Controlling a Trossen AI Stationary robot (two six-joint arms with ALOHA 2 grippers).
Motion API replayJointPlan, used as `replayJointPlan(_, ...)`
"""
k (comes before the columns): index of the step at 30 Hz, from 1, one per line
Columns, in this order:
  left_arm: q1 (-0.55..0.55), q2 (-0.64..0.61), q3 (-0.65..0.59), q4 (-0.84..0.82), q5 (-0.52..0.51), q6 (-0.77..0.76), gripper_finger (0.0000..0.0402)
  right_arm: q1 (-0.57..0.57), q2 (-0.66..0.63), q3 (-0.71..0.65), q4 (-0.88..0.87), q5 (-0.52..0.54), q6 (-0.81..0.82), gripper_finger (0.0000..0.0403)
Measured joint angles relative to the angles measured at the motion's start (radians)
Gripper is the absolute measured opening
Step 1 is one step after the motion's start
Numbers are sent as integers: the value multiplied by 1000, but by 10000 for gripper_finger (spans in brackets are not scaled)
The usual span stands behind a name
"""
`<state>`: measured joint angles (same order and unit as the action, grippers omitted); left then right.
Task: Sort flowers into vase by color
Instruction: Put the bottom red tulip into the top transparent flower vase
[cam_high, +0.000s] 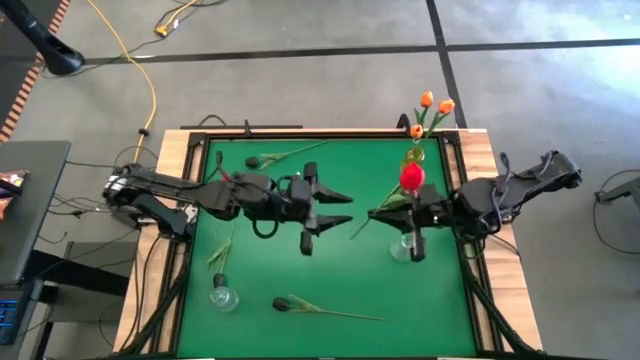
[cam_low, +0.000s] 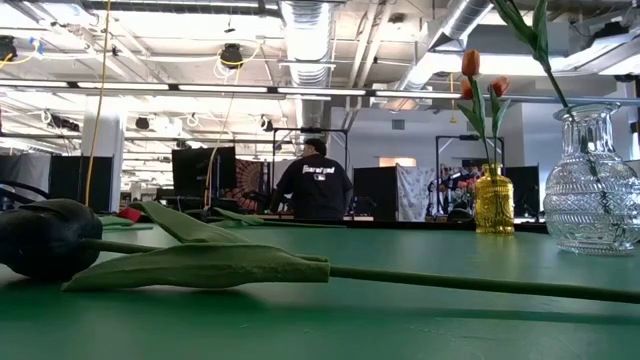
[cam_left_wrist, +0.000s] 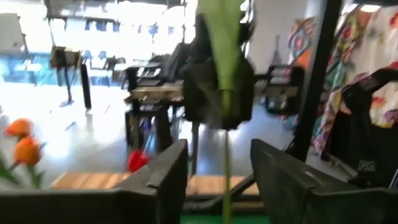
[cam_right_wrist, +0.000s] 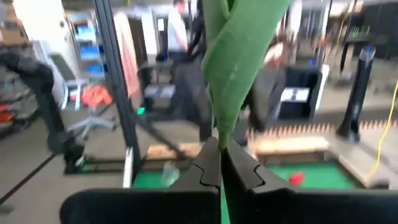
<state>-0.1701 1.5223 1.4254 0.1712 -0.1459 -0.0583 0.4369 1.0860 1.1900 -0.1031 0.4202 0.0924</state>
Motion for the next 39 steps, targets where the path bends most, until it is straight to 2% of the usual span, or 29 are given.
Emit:
replayJointPlan(5,36,-62,0,-156,-30,-32,192,61,-29,97,-346,-84,140,25)
replayJointPlan(9,57,-80,0,-217,-58,-34,193,164,-73,96,-519,-113,267,25)
replayJointPlan(11,62,-80,0,-221,-58,-35,194,234,-96,91,-606,-44,349,25)
replayJointPlan(16,79,-72,0,-217,-58,-34,194,440,-158,45,-815,320,598,25)
replayJointPlan(20,91,-66,0,-216,-57,-36,194,558,-205,-43,-874,615,751,25)
replayJointPlan(23,101,-64,0,-218,-57,-43,194,593,-218,-107,-880,745,794,25)
replayJointPlan(29,118,-63,0,-225,-56,-59,194,574,-223,-195,-878,761,875,26)
replayJointPlan(39,119,-63,0,-226,-56,-64,194,542,-223,-282,-848,783,908,26)
